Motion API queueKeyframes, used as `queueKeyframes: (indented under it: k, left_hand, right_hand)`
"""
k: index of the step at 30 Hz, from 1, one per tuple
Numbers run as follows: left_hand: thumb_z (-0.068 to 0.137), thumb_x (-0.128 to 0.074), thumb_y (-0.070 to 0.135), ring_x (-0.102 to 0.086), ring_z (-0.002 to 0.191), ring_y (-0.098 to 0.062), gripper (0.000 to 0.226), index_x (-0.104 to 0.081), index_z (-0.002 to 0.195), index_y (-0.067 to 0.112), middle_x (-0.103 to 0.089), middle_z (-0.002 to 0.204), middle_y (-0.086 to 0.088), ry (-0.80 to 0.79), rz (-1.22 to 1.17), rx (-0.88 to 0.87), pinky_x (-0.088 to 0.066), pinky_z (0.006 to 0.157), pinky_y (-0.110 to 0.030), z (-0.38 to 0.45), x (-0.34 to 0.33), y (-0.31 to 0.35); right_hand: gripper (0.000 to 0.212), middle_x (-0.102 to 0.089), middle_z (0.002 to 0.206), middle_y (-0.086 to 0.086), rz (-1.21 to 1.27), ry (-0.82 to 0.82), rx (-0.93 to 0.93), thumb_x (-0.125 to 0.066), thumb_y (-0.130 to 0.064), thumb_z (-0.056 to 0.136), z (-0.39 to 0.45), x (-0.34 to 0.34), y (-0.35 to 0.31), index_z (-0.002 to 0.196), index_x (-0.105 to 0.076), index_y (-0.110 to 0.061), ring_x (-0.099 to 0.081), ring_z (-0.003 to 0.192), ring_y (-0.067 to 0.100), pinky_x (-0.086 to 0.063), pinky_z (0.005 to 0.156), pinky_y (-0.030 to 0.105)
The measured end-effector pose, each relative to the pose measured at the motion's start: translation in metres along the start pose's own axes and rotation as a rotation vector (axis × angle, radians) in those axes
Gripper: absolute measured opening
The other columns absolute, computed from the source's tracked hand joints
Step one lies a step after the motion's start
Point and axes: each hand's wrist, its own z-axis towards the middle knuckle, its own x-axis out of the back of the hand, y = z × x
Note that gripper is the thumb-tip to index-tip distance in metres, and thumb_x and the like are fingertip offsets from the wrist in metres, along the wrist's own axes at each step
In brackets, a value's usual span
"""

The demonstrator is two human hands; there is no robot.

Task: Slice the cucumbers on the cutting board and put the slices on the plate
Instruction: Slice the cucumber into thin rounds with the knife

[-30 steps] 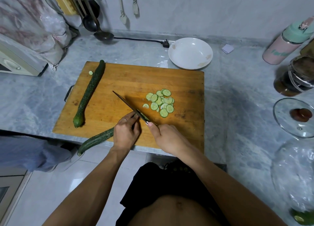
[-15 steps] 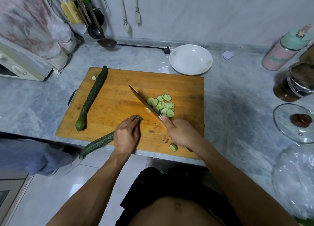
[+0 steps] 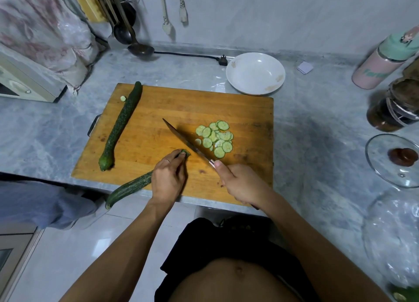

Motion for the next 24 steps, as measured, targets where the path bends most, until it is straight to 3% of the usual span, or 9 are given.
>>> queueKeyframes:
  k: [4, 7, 9, 13, 16, 20, 24]
  left_hand:
    - [0.088, -0.064, 0.004, -0.065, 0.106, -0.033, 0.027, -0.072, 0.114, 0.003, -0.066, 0.125, -0.012, -0.04, -0.038, 0.062, -0.055, 0.086, -0.04, 0.005, 0.008, 0.006]
    - [0.086, -0.06, 0.009, -0.061, 0.11, -0.03, 0.028, -0.073, 0.112, 0.006, -0.067, 0.122, -0.011, -0.019, -0.032, -0.067, -0.051, 0.093, -0.04, 0.002, 0.01, 0.014]
    - [0.087, -0.059, 0.016, -0.062, 0.103, -0.024, 0.026, -0.076, 0.105, 0.01, -0.071, 0.112, -0.005, -0.031, -0.102, -0.182, -0.051, 0.089, -0.038, -0.005, 0.007, 0.027]
    - [0.086, -0.064, 0.044, -0.063, 0.097, -0.015, 0.031, -0.077, 0.105, 0.023, -0.071, 0.104, 0.004, -0.316, -0.215, -0.332, -0.052, 0.08, -0.027, -0.015, -0.003, 0.065]
    - [0.078, -0.064, 0.062, -0.063, 0.1, -0.015, 0.046, -0.076, 0.107, 0.028, -0.069, 0.106, 0.005, -0.435, -0.154, -0.423, -0.052, 0.082, -0.028, -0.017, -0.019, 0.085]
    - [0.081, -0.058, 0.057, -0.064, 0.095, -0.021, 0.043, -0.076, 0.105, 0.027, -0.065, 0.097, 0.002, -0.48, -0.1, -0.5, -0.055, 0.078, -0.032, -0.016, -0.031, 0.092]
    - [0.09, -0.053, 0.048, -0.062, 0.095, -0.023, 0.039, -0.076, 0.107, 0.023, -0.062, 0.096, 0.001, -0.451, -0.088, -0.432, -0.052, 0.073, -0.031, -0.001, -0.029, 0.081]
  right_hand:
    - [0.067, -0.049, 0.051, -0.001, 0.07, -0.029, -0.025, -0.026, -0.061, 0.1, -0.006, 0.022, 0.015, 0.076, -0.059, -0.008, -0.044, 0.037, 0.013, -0.041, 0.047, 0.026]
    - [0.063, -0.044, 0.048, -0.002, 0.133, -0.005, -0.029, -0.029, -0.064, 0.097, -0.009, 0.037, 0.028, 0.071, -0.055, -0.014, -0.04, 0.038, 0.014, -0.037, 0.045, 0.025]
    - [0.062, -0.045, 0.049, -0.002, 0.135, 0.012, -0.048, -0.03, -0.065, 0.097, -0.011, 0.045, 0.034, 0.069, -0.055, -0.015, -0.041, 0.038, 0.011, -0.037, 0.045, 0.024]
    - [0.059, -0.045, 0.05, 0.001, 0.133, 0.039, -0.056, -0.03, -0.059, 0.101, -0.019, 0.057, 0.044, 0.071, -0.055, -0.014, -0.04, 0.037, 0.009, -0.036, 0.043, 0.021]
    - [0.06, -0.048, 0.053, 0.006, 0.129, 0.057, -0.045, -0.031, -0.06, 0.1, -0.026, 0.061, 0.053, 0.07, -0.056, -0.014, -0.043, 0.039, 0.012, -0.037, 0.041, 0.022]
    - [0.06, -0.049, 0.054, 0.007, 0.147, 0.072, -0.064, -0.031, -0.061, 0.1, -0.032, 0.061, 0.063, 0.071, -0.056, -0.014, -0.045, 0.042, 0.015, -0.038, 0.043, 0.024]
    - [0.06, -0.049, 0.053, 0.003, 0.193, 0.08, -0.085, -0.033, -0.062, 0.099, -0.038, 0.063, 0.072, 0.071, -0.057, -0.015, -0.044, 0.043, 0.014, -0.038, 0.044, 0.025]
